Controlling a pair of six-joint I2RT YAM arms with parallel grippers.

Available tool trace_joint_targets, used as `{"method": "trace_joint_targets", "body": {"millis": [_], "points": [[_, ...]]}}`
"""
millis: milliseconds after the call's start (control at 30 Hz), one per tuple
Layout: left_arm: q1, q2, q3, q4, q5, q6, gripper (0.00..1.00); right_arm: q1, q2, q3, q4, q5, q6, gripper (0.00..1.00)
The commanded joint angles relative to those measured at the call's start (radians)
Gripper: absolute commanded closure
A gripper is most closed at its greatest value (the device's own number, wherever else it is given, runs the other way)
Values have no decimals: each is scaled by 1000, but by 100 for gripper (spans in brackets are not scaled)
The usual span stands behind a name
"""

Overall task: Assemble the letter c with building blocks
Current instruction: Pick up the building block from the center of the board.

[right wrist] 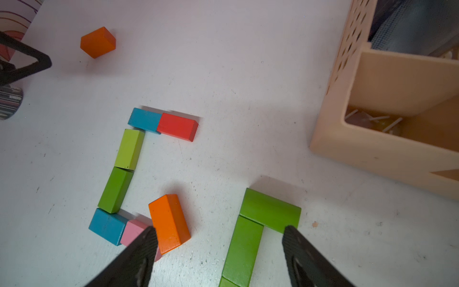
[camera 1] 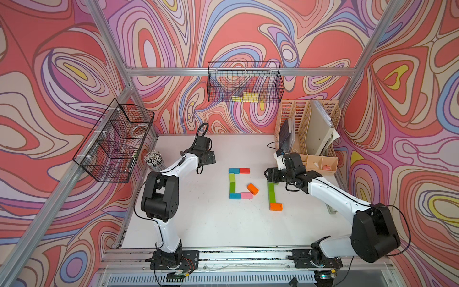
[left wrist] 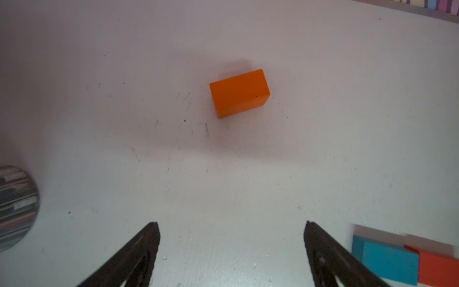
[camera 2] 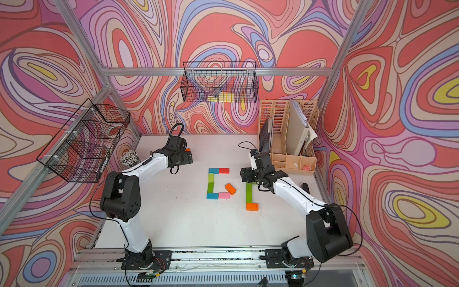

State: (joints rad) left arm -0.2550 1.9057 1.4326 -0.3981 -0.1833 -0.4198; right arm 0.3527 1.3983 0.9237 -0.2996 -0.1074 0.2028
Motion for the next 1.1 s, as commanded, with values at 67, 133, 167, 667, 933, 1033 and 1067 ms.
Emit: {"method": "trace_joint_targets", "body": {"millis": [67,133,167,667,933,1033,1067], "points": [[9,124,160,-86,-40,-12,6,-2,-27,-23,14,-16,-9,17],[12,166,210,-90,-49,-18,7,-3,-26,-30,16,-18,-8,17],[14,179,225,-89,-54,-24,6,-1,-27,-31,15,-16,-6,17],[26,426,503,-153,-75,-116,7,-4,-48,-49,11,-6,-20,14],[28,491,555,-173,-104,-135,9,-3,-62,-54,11,-2,-22,14],[33,511,577,-187,-93,-138,11,-3,-68,-57,11,-2,-24,15],[33,518,589,-196,-91,-137,12,-2,-70,-58,11,-2,-25,16]]}}
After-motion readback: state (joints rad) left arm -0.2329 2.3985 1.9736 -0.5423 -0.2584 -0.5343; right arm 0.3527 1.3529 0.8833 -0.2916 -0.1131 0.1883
